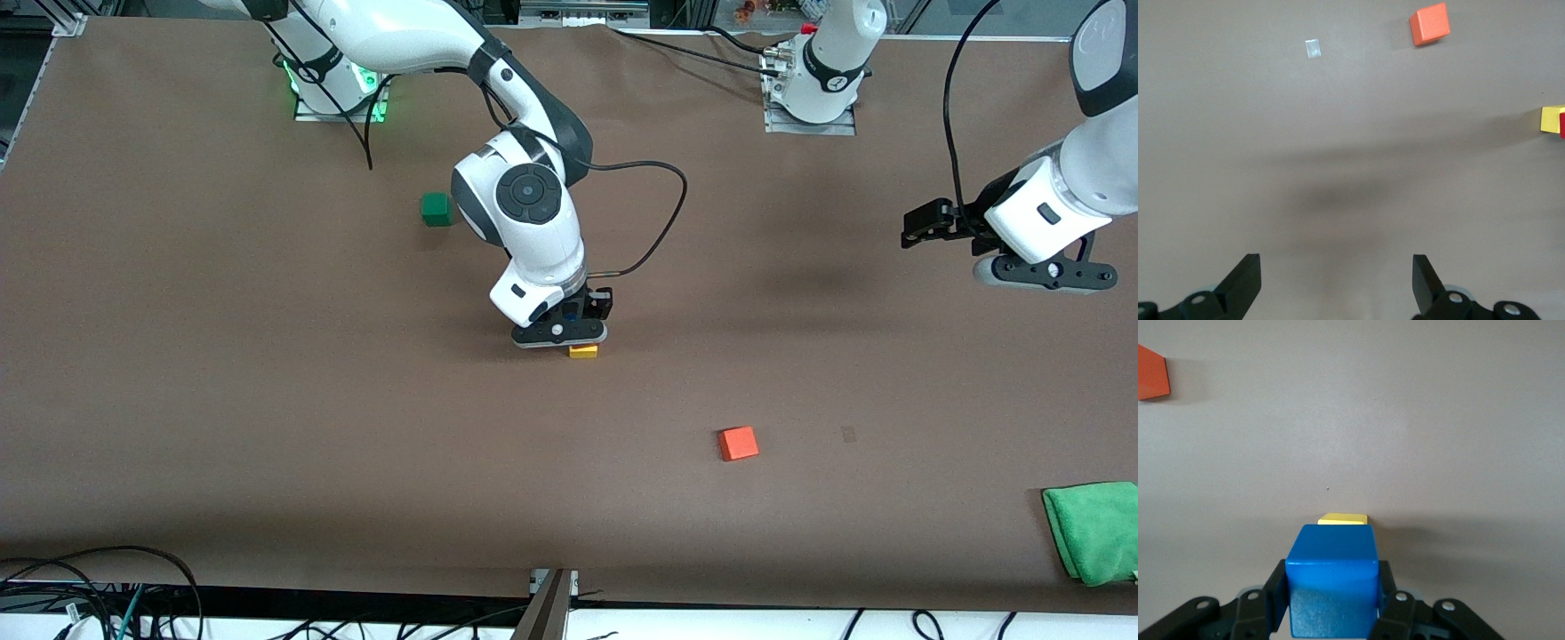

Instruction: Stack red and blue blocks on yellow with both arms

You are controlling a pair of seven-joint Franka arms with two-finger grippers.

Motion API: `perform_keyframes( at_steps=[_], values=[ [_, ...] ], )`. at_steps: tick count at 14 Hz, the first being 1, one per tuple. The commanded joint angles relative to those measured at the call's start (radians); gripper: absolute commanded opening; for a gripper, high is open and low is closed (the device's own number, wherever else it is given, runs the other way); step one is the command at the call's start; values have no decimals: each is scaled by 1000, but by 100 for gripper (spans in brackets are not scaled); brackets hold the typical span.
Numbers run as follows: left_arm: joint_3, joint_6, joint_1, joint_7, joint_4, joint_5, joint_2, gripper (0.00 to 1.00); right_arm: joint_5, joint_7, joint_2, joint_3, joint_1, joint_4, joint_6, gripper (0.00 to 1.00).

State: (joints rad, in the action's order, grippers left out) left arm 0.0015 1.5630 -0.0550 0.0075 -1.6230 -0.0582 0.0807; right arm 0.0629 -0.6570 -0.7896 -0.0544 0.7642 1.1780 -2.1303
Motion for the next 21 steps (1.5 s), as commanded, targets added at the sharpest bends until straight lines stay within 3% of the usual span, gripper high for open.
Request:
perform_keyframes(
  at_steps=[1,6,8,10,15,16,17,21],
  values=[
    [-3,11,7,-11,-20,41,-30,100,-3,-15,-22,-15,23,-26,-10,31],
    [18,49,41,9,-41,34,17,100,-3,-21,-37,-18,38,-28,-34,31],
    [18,81,41,-13,-72,27,10,100,-5,-21,-40,-18,38,-28,-36,31],
    [18,80,38,-107,-55,-26,1,100,-23,-19,-42,-18,37,-26,-34,31],
    [12,66,20,-113,-20,-16,-68,100,-32,-19,-42,-18,37,-26,-33,32],
    [12,40,18,-113,7,-14,-72,100,-32,-21,-42,-18,38,-26,-34,52],
    [15,8,18,-113,50,-12,-67,100,-34,-21,-42,-18,38,-26,-36,100],
    [20,-81,18,-112,133,-11,-55,100,-34,-18,-34,-19,36,-50,-20,100]
  ],
)
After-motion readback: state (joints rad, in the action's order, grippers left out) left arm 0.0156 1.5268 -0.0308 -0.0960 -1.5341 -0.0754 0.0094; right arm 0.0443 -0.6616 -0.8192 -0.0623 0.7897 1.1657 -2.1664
